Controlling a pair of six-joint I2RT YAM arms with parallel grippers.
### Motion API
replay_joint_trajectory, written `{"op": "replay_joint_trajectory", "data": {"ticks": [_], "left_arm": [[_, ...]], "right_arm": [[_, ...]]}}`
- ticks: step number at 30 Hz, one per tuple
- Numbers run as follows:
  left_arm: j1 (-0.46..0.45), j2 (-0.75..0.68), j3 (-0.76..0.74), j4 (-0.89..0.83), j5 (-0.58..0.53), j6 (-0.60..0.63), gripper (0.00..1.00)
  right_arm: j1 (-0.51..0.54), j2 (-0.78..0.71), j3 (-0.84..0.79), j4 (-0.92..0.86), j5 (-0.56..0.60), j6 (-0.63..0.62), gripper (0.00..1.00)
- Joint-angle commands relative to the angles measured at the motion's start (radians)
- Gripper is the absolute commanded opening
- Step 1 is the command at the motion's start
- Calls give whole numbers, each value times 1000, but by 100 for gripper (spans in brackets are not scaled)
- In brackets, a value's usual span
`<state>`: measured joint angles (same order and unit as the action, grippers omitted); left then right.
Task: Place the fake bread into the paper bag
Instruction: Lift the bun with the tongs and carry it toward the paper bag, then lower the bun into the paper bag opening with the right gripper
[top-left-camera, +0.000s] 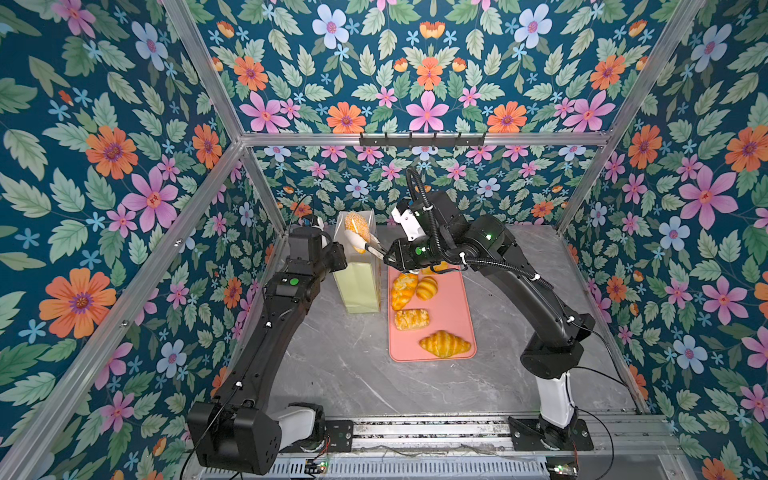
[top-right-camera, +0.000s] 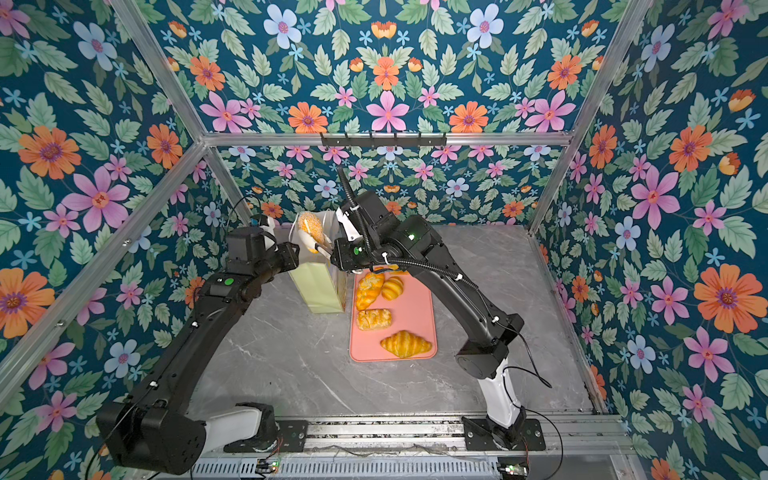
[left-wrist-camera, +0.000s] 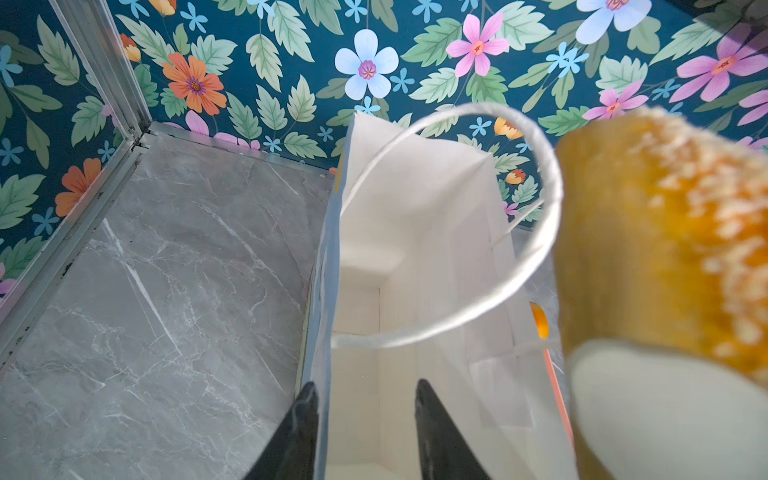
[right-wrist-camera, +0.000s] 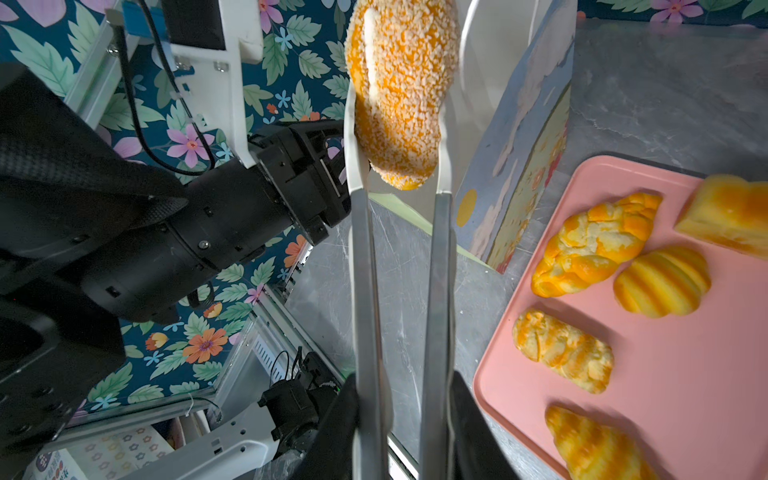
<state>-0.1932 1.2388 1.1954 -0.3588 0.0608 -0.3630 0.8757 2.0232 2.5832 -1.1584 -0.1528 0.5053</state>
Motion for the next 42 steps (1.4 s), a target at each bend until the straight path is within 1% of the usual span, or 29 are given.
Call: {"op": "replay_joint_trajectory", "data": {"ticks": [1,3,4,9,18,31,32,33,36,42], "left_arm": [[1,-4,-9,61,28,-27,29],[2,-8,-19,81,45,-37,25],[1,-9,-25,88,55,-39,24],[1,-5,-27,90,72,-53,22],[1,-32,-41,109,83,-79,18],[2,-33,-40,106,83,-85,14],[1,-32,-39,103,80,-84,15],[1,-30,-35,100,77,-81,18],[1,-21,-12,64,57,-60,29],[1,-19,27,-6,-6,8,44]], "right_arm": [[0,8,6,66,10,34,24],[-2,14,5,75,3,39,24],[-1,18,5,78,-3,44,24],[-1,33,2,85,-3,55,24],[-1,44,0,78,78,56,24],[-2,84,1,85,97,55,24],[-1,87,1,85,100,55,24],[-1,88,2,86,101,53,24],[-1,95,5,86,107,50,24],[-1,112,10,88,112,50,24]]}}
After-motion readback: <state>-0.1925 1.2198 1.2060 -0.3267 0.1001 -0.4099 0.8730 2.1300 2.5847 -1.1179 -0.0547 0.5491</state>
